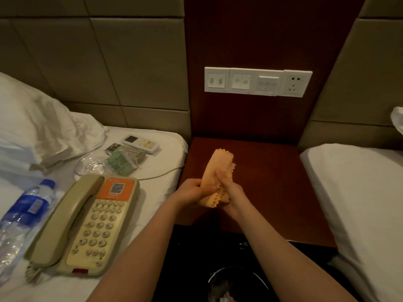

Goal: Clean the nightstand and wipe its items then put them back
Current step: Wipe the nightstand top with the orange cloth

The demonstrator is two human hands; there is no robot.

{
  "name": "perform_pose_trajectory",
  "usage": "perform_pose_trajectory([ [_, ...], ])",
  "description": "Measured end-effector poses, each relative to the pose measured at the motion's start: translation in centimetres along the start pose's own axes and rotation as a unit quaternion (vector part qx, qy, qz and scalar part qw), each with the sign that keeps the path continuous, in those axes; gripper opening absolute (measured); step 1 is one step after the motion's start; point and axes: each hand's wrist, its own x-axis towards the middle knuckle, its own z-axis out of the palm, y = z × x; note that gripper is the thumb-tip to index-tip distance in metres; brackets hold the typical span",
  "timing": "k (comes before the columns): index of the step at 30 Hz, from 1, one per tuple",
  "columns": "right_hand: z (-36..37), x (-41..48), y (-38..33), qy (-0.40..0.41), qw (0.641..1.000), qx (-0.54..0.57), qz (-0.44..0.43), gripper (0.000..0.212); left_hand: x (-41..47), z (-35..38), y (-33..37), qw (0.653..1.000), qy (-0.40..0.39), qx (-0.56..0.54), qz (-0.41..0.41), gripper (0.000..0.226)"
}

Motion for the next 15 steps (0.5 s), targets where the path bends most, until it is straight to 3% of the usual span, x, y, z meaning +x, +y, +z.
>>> perform_pose_trajectory([
  [3,1.5,1.9,-1.1,0.058,0.992,-0.096,-0.060,0.042,1.6,-2.6,0.7,1.000,0.018,0.003,-0.026,0.036],
  [6,2.2,4.1,-2.1,0.049,0.974,-0.201,-0.094,0.040,4.0,-5.7,0.9,0.992,0.103,-0.035,-0.057,0.036],
  [10,3.4,7.0,-2.7,0.042,0.967,-0.233,-0.090,0.039,8.2,-9.9,-0.6,0.948,0.249,-0.169,-0.107,0.045],
  [15,5.1,10.8,-1.6,0.038,0.965,-0.251,-0.067,0.042,12.6,-11.8,-2.7,0.893,0.320,-0.298,-0.105,0.050],
])
